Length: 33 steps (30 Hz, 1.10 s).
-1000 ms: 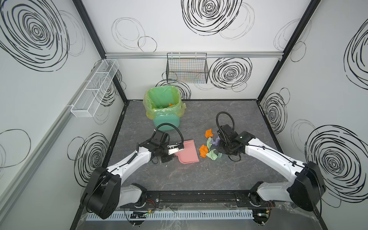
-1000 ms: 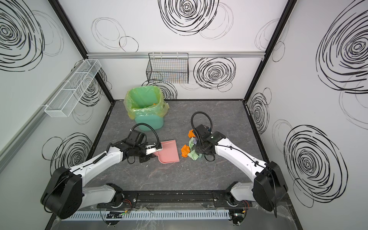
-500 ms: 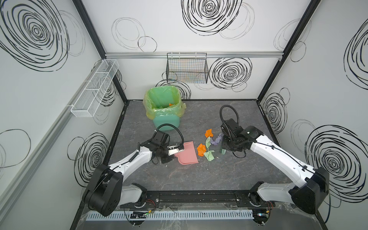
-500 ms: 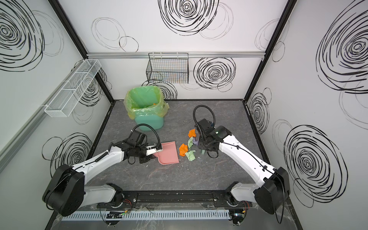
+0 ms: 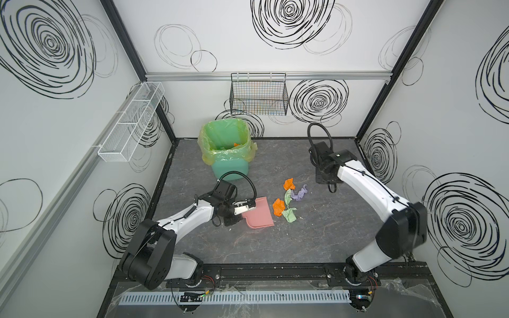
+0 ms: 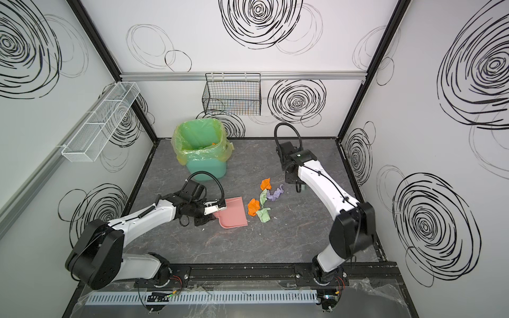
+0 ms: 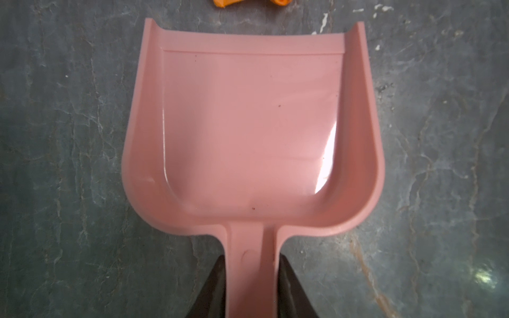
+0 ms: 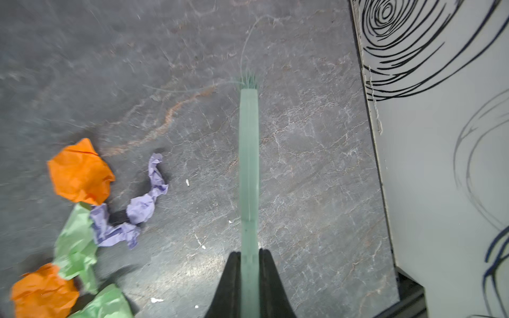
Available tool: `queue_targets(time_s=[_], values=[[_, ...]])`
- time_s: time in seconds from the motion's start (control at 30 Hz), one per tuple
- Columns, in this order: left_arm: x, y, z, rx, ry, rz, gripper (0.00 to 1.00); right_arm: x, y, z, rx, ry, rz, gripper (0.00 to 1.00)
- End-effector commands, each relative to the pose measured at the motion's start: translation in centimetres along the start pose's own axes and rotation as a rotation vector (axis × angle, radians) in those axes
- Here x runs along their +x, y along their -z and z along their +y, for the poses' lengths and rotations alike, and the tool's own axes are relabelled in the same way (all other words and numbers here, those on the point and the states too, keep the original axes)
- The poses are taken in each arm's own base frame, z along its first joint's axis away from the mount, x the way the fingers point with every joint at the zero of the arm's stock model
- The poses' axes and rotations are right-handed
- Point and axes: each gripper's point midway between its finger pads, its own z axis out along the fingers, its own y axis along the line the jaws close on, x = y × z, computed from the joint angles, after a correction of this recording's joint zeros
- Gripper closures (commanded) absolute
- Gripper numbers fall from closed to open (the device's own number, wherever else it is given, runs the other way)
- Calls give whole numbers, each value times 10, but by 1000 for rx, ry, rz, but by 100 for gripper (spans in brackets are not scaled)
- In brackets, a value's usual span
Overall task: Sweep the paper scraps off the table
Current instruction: 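Brush the scrap pile into the dustpan with the right gripper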
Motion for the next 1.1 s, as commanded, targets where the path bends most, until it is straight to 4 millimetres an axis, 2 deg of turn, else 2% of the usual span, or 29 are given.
queue_targets(time_s=[0.0,0.13,0.4,0.73,1.07], values=[[-15,4,11,-37,9,-18,100,1,-17,0,155,175,65,100],[-16,5,13,-53,24,-10,100,3,-29,30,190,303,64,100],[-1,-2,-2,-10,72,50,100,13,-27,71,112,403,44,100],[0,3,-17,-2,103,58,100,34,-14,97,74,487,39,100],[-3,-12,-31,26,104,66,100,67,9,127,-19,563,42,100]])
